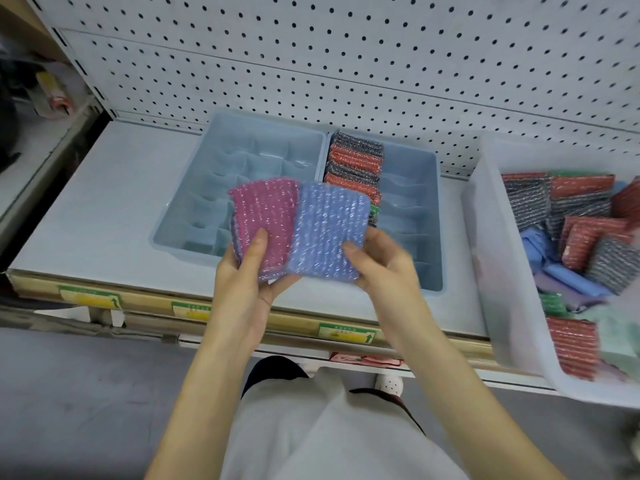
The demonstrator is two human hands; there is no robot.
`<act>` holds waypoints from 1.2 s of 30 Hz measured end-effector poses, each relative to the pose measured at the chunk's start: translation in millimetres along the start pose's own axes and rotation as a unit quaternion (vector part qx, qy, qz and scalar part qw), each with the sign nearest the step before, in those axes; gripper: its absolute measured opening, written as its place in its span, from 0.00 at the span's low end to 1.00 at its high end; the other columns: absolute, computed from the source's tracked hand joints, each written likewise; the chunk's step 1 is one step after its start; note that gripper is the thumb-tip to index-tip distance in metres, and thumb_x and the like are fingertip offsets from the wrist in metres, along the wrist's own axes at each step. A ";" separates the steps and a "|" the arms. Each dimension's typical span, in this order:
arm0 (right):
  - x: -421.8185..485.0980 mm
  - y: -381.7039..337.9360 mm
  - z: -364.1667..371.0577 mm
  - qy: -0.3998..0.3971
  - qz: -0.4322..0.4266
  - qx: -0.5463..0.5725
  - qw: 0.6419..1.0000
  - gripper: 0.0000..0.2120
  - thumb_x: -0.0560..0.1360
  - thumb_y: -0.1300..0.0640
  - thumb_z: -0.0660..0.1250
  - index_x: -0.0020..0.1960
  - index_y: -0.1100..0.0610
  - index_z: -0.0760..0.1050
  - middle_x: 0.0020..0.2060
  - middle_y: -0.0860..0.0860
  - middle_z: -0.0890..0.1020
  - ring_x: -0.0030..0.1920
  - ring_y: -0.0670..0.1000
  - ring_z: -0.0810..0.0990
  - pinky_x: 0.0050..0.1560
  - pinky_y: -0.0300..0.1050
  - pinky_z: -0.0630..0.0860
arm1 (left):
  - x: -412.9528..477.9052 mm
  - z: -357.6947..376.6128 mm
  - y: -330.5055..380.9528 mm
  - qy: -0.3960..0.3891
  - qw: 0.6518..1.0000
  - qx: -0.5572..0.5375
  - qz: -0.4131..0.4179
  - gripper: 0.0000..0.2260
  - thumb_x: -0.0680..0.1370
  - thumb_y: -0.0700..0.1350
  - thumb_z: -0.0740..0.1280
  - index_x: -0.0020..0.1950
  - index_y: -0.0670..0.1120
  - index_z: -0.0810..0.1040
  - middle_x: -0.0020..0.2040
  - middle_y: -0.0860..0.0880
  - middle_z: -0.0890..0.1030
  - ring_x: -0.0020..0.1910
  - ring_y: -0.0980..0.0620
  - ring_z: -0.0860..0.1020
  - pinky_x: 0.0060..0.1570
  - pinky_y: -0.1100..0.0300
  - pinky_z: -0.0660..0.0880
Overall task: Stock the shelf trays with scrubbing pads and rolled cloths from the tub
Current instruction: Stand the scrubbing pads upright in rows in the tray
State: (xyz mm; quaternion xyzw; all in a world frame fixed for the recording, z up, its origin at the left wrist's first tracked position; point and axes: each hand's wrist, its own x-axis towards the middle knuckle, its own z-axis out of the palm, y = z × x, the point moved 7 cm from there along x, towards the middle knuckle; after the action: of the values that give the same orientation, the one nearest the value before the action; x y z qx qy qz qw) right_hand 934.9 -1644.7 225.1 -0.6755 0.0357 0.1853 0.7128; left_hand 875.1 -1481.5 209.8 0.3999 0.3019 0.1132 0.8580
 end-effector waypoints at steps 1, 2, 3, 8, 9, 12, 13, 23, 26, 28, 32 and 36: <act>3.5 -3.8 -12.6 0.034 -0.019 -0.019 0.999 0.10 0.76 0.62 0.66 0.56 0.54 0.75 0.46 0.55 0.83 0.48 0.55 0.81 0.49 0.50 0.78 | 0.9 -5.4 2.5 0.011 1.000 -0.002 0.002 0.20 0.72 0.48 0.67 0.63 0.45 0.74 0.54 0.48 0.82 0.51 0.50 0.82 0.41 0.55 0.81; 6.6 -10.2 -26.4 0.062 -0.059 -0.062 0.994 0.11 0.77 0.62 0.65 0.57 0.51 0.72 0.44 0.56 0.82 0.45 0.57 0.81 0.46 0.51 0.77 | 1.8 -12.2 5.5 0.022 1.000 -0.002 0.006 0.18 0.73 0.47 0.67 0.62 0.46 0.74 0.55 0.48 0.82 0.52 0.50 0.82 0.41 0.54 0.81; 9.4 -17.9 -37.7 0.073 -0.110 -0.127 0.983 0.14 0.77 0.62 0.65 0.59 0.49 0.69 0.43 0.58 0.81 0.43 0.59 0.80 0.44 0.53 0.76 | 2.9 -20.1 8.5 0.035 0.999 -0.003 0.010 0.16 0.75 0.47 0.66 0.62 0.47 0.74 0.56 0.48 0.81 0.53 0.51 0.82 0.42 0.54 0.81; 15.0 -15.7 -34.3 -0.005 -0.292 -0.496 0.818 0.15 0.75 0.58 0.69 0.59 0.47 0.70 0.48 0.47 0.81 0.43 0.54 0.81 0.40 0.49 0.78 | 5.7 -47.1 22.6 0.067 0.997 0.001 0.030 0.13 0.78 0.47 0.64 0.62 0.49 0.74 0.56 0.50 0.81 0.53 0.52 0.82 0.41 0.56 0.80; 15.3 -13.2 -27.4 -0.011 -0.332 -0.539 0.774 0.14 0.74 0.58 0.69 0.58 0.49 0.73 0.48 0.49 0.82 0.42 0.55 0.82 0.36 0.48 0.78 | 5.5 -49.3 23.3 0.069 0.997 0.001 0.031 0.12 0.78 0.48 0.64 0.62 0.49 0.74 0.56 0.50 0.81 0.53 0.52 0.82 0.41 0.56 0.80; 21.5 -9.3 -15.8 -0.018 -0.375 -0.582 0.722 0.11 0.71 0.61 0.72 0.53 0.53 0.77 0.44 0.50 0.81 0.38 0.56 0.81 0.27 0.44 0.74 | 3.0 -50.7 23.0 0.063 0.998 0.003 0.030 0.14 0.78 0.48 0.64 0.64 0.49 0.74 0.57 0.51 0.81 0.53 0.52 0.82 0.42 0.56 0.81; 24.0 -9.8 -15.7 -0.018 -0.376 -0.582 0.721 0.11 0.71 0.61 0.73 0.52 0.54 0.78 0.43 0.50 0.81 0.39 0.56 0.81 0.26 0.45 0.74 | 1.8 -50.9 22.4 0.061 0.998 0.006 0.029 0.15 0.78 0.48 0.64 0.65 0.49 0.73 0.57 0.50 0.81 0.54 0.52 0.82 0.42 0.56 0.81; 26.6 -7.0 -13.2 -0.042 -0.387 -0.603 0.696 0.13 0.68 0.62 0.75 0.52 0.55 0.82 0.40 0.52 0.77 0.39 0.55 0.77 0.26 0.41 0.69 | -5.0 -50.5 15.7 0.065 0.998 0.006 0.010 0.15 0.78 0.48 0.64 0.64 0.49 0.73 0.59 0.48 0.81 0.54 0.50 0.82 0.41 0.57 0.81; 40.2 1.5 -1.2 -0.057 -0.373 -0.601 0.704 0.11 0.68 0.62 0.75 0.51 0.57 0.83 0.38 0.53 0.75 0.39 0.55 0.75 0.25 0.44 0.71 | -5.3 -42.7 13.8 0.059 0.998 0.013 0.007 0.15 0.78 0.47 0.65 0.64 0.48 0.73 0.58 0.47 0.81 0.54 0.50 0.82 0.40 0.56 0.81; 45.4 12.1 -2.2 -0.072 -0.359 -0.605 0.707 0.11 0.68 0.62 0.75 0.51 0.56 0.83 0.39 0.53 0.76 0.40 0.55 0.76 0.26 0.45 0.71 | -5.3 -38.1 13.5 0.053 0.998 0.016 0.005 0.14 0.78 0.47 0.65 0.63 0.48 0.74 0.57 0.47 0.81 0.53 0.50 0.82 0.40 0.56 0.81; 45.8 12.4 -8.1 -0.094 -0.367 -0.597 0.707 0.09 0.74 0.58 0.70 0.53 0.55 0.83 0.39 0.52 0.77 0.40 0.54 0.73 0.36 0.44 0.69 | -4.3 -32.9 11.1 0.047 0.999 0.018 0.001 0.14 0.78 0.47 0.65 0.63 0.48 0.74 0.56 0.47 0.82 0.53 0.49 0.82 0.39 0.56 0.81; 44.2 -20.7 -27.5 -0.008 -0.201 -0.356 0.913 0.09 0.78 0.57 0.64 0.53 0.49 0.81 0.43 0.48 0.80 0.46 0.48 0.76 0.45 0.35 0.69 | -6.4 -19.3 3.0 0.000 0.999 0.041 -0.015 0.16 0.73 0.48 0.67 0.60 0.48 0.75 0.52 0.49 0.83 0.50 0.51 0.83 0.39 0.56 0.81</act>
State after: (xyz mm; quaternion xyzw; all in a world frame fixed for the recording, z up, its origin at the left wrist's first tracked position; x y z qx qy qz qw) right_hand 987.9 -1662.4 229.1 -0.8758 -0.1753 0.0440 0.4475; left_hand 858.5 -1470.4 205.2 0.4300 0.3120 0.0883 0.8426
